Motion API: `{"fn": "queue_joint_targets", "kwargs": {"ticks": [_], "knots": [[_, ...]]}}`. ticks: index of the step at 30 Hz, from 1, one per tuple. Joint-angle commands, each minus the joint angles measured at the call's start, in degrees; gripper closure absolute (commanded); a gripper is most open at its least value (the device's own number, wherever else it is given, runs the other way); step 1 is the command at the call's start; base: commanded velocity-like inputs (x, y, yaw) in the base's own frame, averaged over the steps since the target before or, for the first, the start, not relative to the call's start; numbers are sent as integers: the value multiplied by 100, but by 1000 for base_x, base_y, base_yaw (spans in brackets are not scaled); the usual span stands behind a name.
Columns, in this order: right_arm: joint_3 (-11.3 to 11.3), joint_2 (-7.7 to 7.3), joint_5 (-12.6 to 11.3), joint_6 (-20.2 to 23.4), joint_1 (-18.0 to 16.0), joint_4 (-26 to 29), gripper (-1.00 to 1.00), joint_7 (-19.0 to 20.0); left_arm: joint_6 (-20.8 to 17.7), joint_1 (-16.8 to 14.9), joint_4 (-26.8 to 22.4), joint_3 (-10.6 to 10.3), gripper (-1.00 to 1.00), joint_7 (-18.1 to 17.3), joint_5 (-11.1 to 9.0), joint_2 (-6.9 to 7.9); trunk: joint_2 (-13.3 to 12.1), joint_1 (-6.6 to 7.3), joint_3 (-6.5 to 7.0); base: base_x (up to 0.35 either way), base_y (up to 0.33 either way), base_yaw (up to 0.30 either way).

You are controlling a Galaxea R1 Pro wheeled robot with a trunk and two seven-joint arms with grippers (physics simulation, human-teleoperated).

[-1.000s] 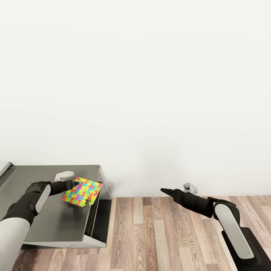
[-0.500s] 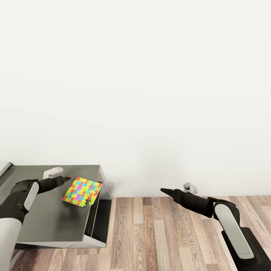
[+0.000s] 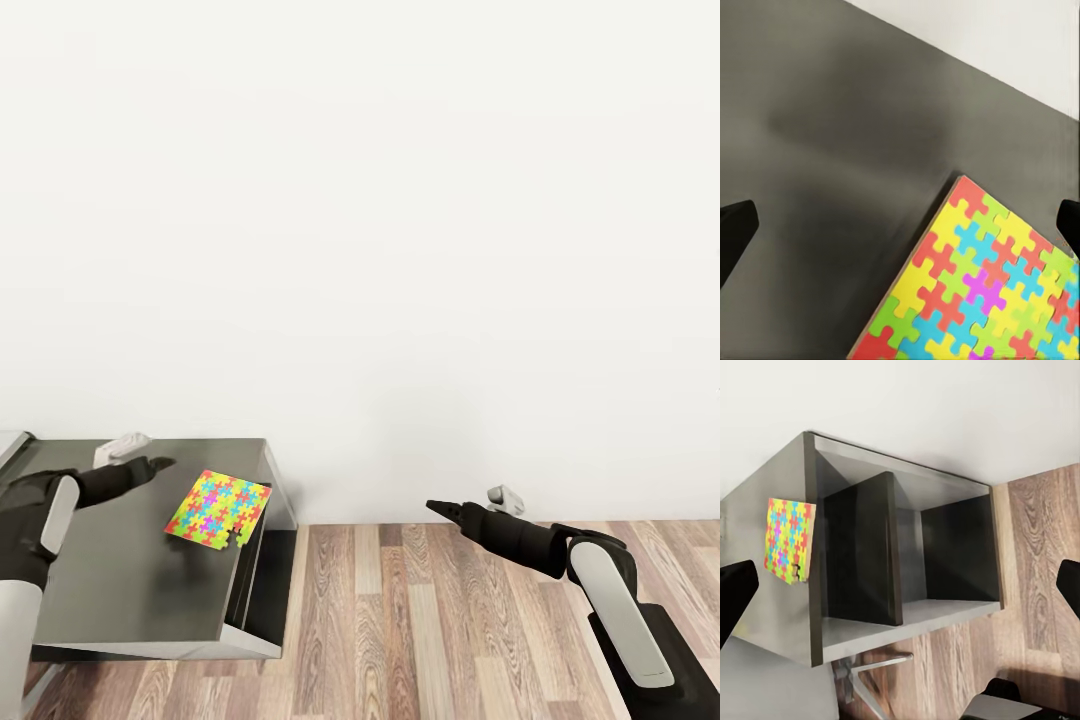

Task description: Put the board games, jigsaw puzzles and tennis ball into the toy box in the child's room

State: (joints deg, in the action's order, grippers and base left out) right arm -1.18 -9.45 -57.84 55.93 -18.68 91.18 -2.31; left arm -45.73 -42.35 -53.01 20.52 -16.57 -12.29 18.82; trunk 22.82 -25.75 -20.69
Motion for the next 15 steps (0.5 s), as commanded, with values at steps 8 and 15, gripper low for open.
{"fn": "queue_joint_targets", "kwargs": {"ticks": [8,15], "knots": [[-5,-4,-17,-32,-4,-32,-100,-24,-537,28,-239,197,-100,-2067,20,409,10,-3,-10,0,0,0],[-10,-76,-33,-451,-4,-295,-100,194,-646,135,-326,130,-100,-4127,57,649,10,-3,-10,0,0,0]]}}
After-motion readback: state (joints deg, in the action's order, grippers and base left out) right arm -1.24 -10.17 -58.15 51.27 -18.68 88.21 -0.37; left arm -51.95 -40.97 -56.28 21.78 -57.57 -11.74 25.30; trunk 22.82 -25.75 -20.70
